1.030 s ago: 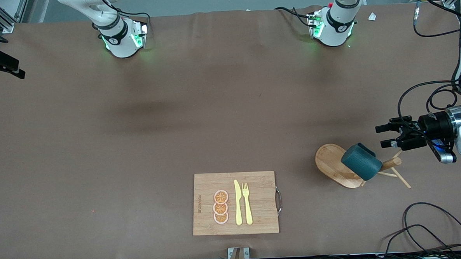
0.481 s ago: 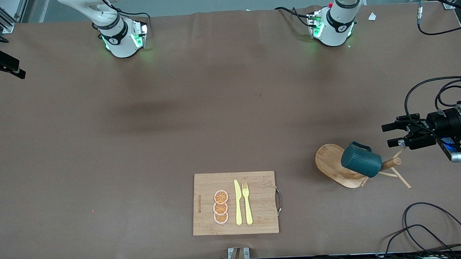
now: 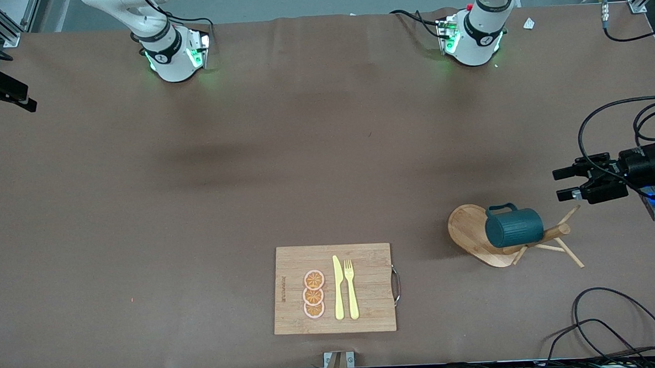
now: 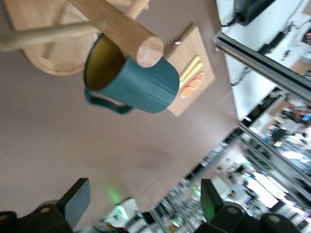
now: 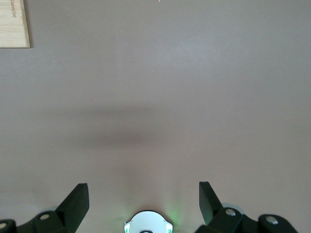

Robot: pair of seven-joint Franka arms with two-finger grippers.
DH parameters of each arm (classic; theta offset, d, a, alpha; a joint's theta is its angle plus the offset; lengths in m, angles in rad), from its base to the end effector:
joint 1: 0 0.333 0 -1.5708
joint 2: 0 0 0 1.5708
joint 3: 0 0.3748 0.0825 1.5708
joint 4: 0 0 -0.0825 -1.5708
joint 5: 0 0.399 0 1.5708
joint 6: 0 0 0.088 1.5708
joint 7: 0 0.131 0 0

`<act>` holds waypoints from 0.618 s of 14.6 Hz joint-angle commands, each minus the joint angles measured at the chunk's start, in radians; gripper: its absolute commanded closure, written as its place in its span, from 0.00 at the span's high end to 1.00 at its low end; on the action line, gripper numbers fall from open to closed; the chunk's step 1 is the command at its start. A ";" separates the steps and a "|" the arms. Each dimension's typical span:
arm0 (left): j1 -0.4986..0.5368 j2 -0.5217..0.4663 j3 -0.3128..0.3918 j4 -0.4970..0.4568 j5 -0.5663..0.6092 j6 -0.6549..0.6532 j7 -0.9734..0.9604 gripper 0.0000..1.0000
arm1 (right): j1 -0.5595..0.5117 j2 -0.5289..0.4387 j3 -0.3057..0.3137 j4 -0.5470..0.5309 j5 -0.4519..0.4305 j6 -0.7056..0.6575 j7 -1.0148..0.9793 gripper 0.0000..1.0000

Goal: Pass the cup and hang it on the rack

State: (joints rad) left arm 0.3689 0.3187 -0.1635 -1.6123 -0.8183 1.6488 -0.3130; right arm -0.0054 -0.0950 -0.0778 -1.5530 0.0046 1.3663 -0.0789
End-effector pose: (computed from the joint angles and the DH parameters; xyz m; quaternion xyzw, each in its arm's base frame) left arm 0.6619 0.0593 0.4930 0.8460 0.3134 -0.1497 0.4046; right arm 0.5076 -0.0442 0.7022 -0.9989 0.0014 0.0453 0.0097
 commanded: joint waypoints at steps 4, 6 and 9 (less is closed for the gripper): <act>-0.004 -0.131 -0.082 0.023 0.281 0.000 -0.020 1.00 | 0.010 -0.028 0.001 -0.027 0.009 0.011 0.008 1.00; -0.002 -0.171 -0.126 0.023 0.374 0.011 -0.018 1.00 | 0.010 -0.028 0.001 -0.027 0.009 0.011 0.007 1.00; -0.001 -0.223 -0.180 0.029 0.526 0.013 0.005 1.00 | 0.010 -0.028 0.000 -0.027 0.009 0.011 0.007 1.00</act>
State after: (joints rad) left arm 0.3642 0.1409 -0.3154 -1.5751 -0.3726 1.6521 -0.3193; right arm -0.0017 -0.0951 -0.0748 -1.5530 0.0046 1.3663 -0.0789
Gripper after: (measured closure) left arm 0.000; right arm 0.000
